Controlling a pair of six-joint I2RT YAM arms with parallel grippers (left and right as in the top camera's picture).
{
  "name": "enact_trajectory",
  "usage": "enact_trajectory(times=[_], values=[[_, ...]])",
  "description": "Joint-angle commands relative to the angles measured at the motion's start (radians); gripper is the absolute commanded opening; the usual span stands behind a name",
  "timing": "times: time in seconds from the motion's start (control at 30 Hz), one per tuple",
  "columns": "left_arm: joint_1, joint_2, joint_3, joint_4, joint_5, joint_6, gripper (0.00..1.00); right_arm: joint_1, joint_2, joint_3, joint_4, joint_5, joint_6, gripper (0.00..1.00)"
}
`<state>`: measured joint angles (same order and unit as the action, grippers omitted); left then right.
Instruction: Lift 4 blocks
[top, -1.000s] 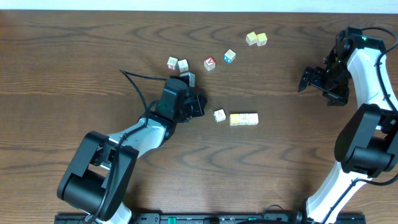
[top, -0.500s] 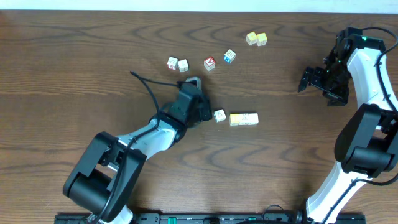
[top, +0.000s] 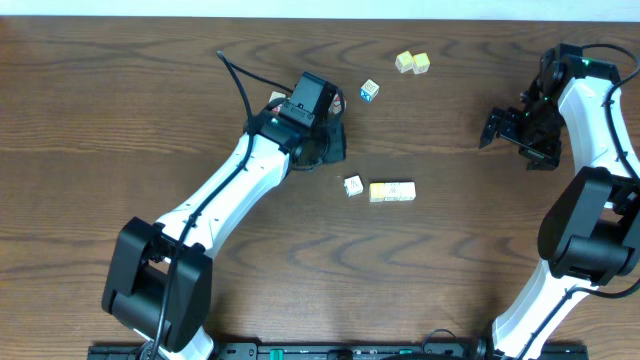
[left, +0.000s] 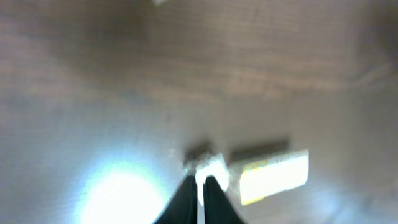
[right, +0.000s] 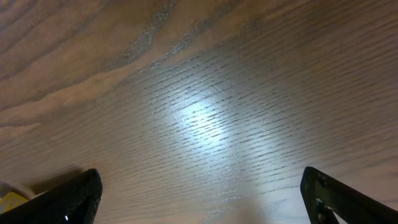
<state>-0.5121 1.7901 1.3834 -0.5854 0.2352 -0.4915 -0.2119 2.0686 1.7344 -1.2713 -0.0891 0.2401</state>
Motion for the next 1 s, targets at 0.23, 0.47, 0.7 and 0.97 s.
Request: enact_trajectory(times=[0.23,0.47,0.7,0.97], values=[[-0.011,0.048,0.077,-0.021,0.04,0.14,0.07,0.002,-0.001,0.012,0.0,0.003,-0.002,0.99],[-0.066,0.184,0.077,0.029,-0.09,0.069,0.07,0.002,-0.001,0.012,0.0,0.003,-0.002,0.99],[-0.087,0.282,0.077,0.084,-0.09,0.056,0.07,0.002,-0.001,0.012,0.0,0.003,-0.002,0.99],[-0.098,0.298,0.077,0.105,-0.065,0.061,0.07,0.002,-0.001,0.012,0.0,0.003,-0.002,0.99]])
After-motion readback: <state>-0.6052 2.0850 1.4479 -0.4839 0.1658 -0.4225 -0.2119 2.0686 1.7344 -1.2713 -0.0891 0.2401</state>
